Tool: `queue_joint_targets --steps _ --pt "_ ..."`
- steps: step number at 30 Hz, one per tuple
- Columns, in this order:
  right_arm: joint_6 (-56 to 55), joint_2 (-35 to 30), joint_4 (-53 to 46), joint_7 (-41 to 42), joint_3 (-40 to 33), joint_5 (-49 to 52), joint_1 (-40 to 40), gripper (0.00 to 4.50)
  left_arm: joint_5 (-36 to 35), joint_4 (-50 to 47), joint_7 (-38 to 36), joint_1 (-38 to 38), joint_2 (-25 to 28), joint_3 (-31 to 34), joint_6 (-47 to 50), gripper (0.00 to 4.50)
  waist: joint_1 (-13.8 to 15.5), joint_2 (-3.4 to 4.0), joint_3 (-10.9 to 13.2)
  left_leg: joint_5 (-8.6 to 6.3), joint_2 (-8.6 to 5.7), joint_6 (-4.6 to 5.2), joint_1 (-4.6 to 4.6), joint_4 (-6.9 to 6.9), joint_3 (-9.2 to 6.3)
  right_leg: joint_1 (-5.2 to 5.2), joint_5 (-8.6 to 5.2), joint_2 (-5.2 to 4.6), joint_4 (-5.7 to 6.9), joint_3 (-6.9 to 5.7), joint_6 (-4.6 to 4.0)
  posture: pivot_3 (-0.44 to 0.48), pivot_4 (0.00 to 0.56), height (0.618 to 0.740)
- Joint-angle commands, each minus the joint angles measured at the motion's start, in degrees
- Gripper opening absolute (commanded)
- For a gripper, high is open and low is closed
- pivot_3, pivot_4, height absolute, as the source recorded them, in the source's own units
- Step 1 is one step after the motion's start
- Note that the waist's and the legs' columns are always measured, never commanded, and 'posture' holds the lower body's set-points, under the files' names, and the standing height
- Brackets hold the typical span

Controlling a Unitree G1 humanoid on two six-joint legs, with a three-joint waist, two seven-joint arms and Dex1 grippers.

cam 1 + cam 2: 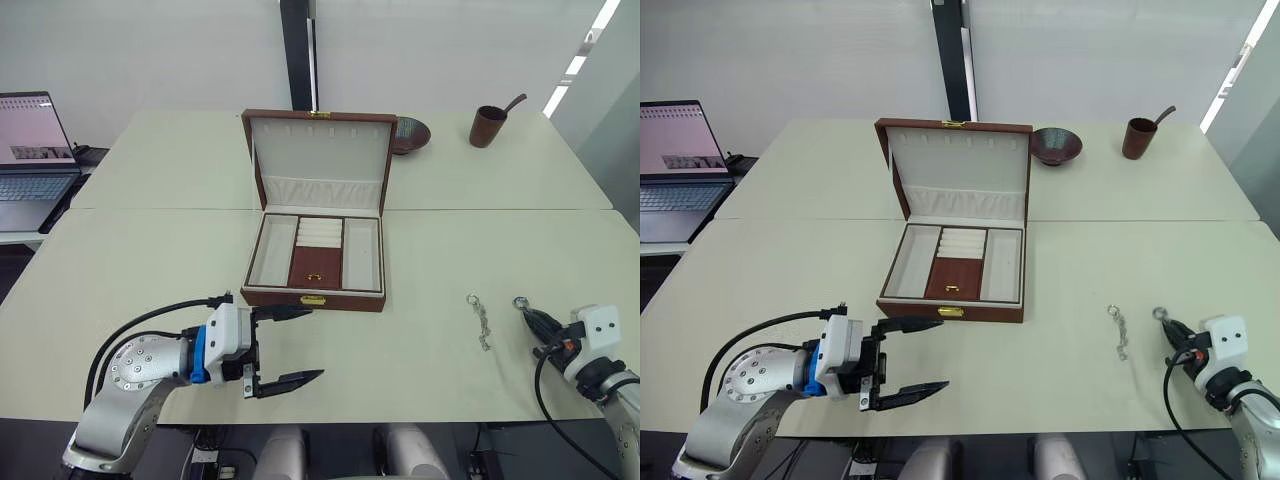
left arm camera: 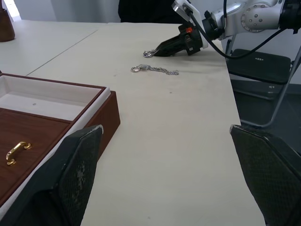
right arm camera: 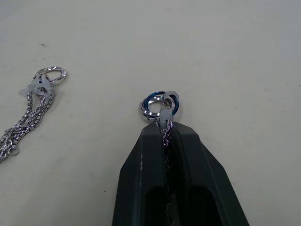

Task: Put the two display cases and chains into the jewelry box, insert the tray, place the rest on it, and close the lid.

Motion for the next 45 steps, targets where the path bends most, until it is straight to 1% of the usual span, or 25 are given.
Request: queue_joint_targets --steps 1,8,11,13,16,18,22,26,32,37,43,45 --pt "-0.08 -0.43 1.02 0.8 0.58 -0.11 0.3 0.01 -0.2 -0.46 0.54 -0.36 -0.35 0.37 -1.09 4.5 0.0 0.0 0.0 0.0 0.0 0.0 0.0 0.0 0.0 0.0 0.0 0.0 0.0 0.0 0.0 0.0 0.15 0.74" --pt "1.81 -2.93 -3.59 3.36 0.14 2.25 -0.87 0.01 -0.88 -0.08 2.39 -0.32 -1.11 1.4 -0.84 4.5 0.0 0.02 0.01 0.0 -0.01 0.0 -0.01 -0.01 -0.02 0.0 0.0 0.0 0.0 -0.01 0.0 0.0 0.15 0.74" --pt "7.04 -5.24 -9.7 5.29 0.48 6.12 -2.82 0.01 -0.87 -0.3 3.75 0.41 -1.55 1.94 -0.75 4.5 -0.07 0.09 0.04 0.0 -0.01 0.0 -0.01 -0.01 0.01 -0.02 0.0 -0.01 0.0 0.03 0.0 0.0 0.15 0.74" --pt "9.28 -5.98 -11.74 5.52 0.52 7.53 -3.72 0.01 -0.85 -0.39 4.41 0.66 -1.69 2.15 -0.8 4.5 -0.09 0.1 0.04 0.0 0.0 0.0 -0.01 0.0 0.0 -0.02 0.0 -0.01 0.0 0.03 0.0 0.0 0.15 0.74" --pt "13.68 -7.61 -15.71 5.98 1.44 10.34 -6.32 0.01 -0.89 -0.82 5.96 1.48 -2.2 2.93 -0.69 4.5 0.09 0.08 0.05 0.0 -0.02 0.0 -0.06 0.0 -0.08 -0.02 0.0 -0.01 -0.01 -0.05 0.01 0.0 0.15 0.74" --pt "17.25 -7.99 -18.21 5.77 2.55 13.19 -9.64 0.01 -0.73 -1.23 7.55 2.43 -2.93 3.54 -0.69 4.5 0.09 0.07 0.05 0.0 -0.03 0.0 -0.07 0.0 -0.1 -0.02 -0.01 -0.03 -0.01 -0.07 0.02 0.0 0.15 0.74" --pt "21.22 -8.12 -19.64 5.69 5.57 15.28 -16.08 0.01 -0.37 -1.76 10.77 3.66 -4.49 4.57 -0.75 4.5 0.08 0.06 0.06 0.0 -0.03 0.0 -0.07 0.0 -0.12 -0.02 -0.01 -0.03 -0.01 -0.07 0.02 0.0 0.15 0.74" --pt "23.04 -6.6 -16.85 6.72 11.17 15.51 -26.92 0.01 0.15 -3.13 14.93 6.54 -6.23 6.81 -1.28 4.5 -0.13 0.06 0.07 0.0 -0.03 0.0 -0.08 0.0 -0.11 -0.05 -0.01 -0.03 -0.01 -0.05 0.02 0.0 0.15 0.74" --pt "23.51 -3.2 -11.14 9.72 18.85 13.95 -38.82 0.01 1.07 -6.26 21.8 10.78 -9.95 8.99 -1.47 4.5 0.09 0.03 0.09 0.0 -0.01 0.0 -0.11 0.0 -0.17 -0.05 -0.01 -0.05 -0.02 -0.12 0.02 0.0 0.15 0.74" --pt "22.47 1.17 -5.64 11.79 24.61 11.76 -46.83 0.01 2.08 -9.14 27.41 15.03 -13.75 10.63 -2.07 4.5 0.07 0.01 0.1 0.0 0.0 0.0 -0.12 0.01 -0.21 -0.08 -0.01 -0.11 -0.01 -0.13 0.02 0.0 0.15 0.74" --pt "21.03 5.32 -1.33 13.96 27.87 9.81 -51.96 0.01 2.55 -10.73 31.29 18.6 -16.5 12.22 -3.07 4.5 0.13 0.0 0.1 0.0 -0.01 0.0 -0.16 0.0 -0.24 -0.09 -0.01 -0.12 -0.02 -0.18 0.01 0.0 0.15 0.74" --pt "20.21 8.42 1.31 14.59 30.5 8.22 -55.22 0.01 2.72 -10.71 33.06 20.9 -18.38 13.7 -4.41 4.5 -0.09 0.01 0.11 0.0 0.0 0.0 -0.15 0.0 -0.24 -0.11 -0.01 -0.11 -0.01 -0.15 0.01 0.0 0.15 0.74"
